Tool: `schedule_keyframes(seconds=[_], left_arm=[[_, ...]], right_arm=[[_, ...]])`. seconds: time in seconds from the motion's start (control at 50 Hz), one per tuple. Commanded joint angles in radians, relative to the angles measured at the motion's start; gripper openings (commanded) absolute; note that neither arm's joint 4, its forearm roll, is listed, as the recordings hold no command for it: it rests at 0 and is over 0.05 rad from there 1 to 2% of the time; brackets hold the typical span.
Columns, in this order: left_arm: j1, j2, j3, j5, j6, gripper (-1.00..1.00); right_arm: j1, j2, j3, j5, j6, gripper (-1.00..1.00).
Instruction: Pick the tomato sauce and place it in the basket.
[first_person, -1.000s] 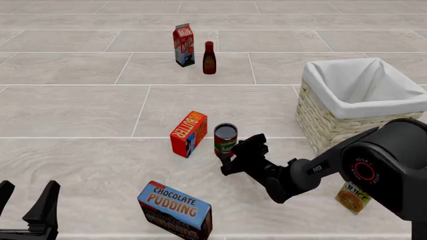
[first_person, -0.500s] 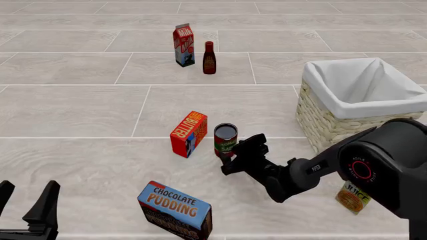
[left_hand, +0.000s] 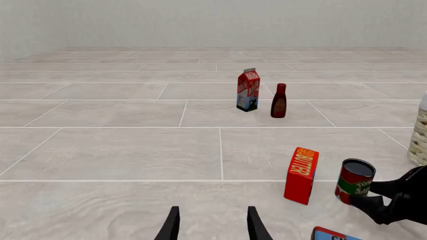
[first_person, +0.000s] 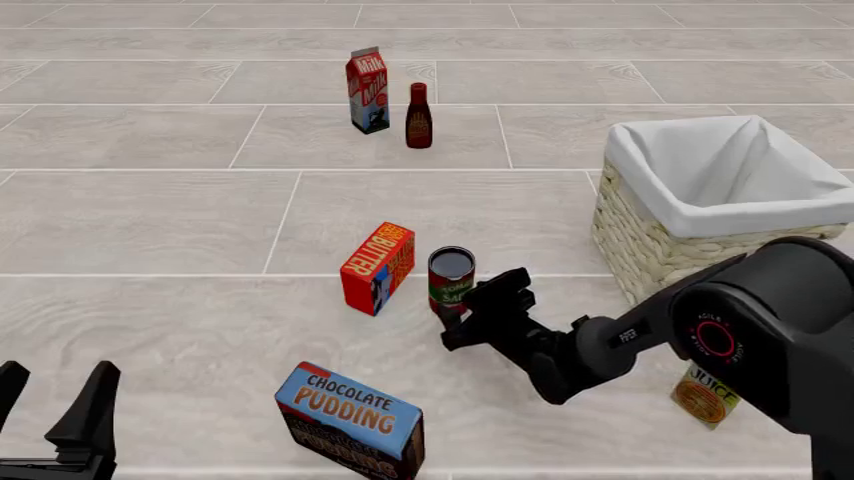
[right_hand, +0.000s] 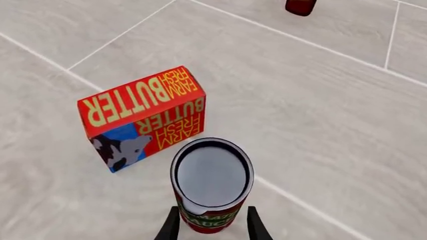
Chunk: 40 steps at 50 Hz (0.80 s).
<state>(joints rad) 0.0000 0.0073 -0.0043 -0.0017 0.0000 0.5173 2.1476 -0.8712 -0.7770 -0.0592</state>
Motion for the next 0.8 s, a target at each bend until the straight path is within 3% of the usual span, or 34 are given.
schedule_keyframes(seconds=[0.02, 0.8], left_arm=[[0.000, 0.000, 0.000, 0.000, 0.000, 1.00], [0.000, 0.000, 0.000, 0.000, 0.000, 1.00]], right_arm=[[0.000, 0.003, -0.002, 0.000, 0.001, 1.00], [0.002, 0.007, -0.018, 0.020, -0.004, 1.00]])
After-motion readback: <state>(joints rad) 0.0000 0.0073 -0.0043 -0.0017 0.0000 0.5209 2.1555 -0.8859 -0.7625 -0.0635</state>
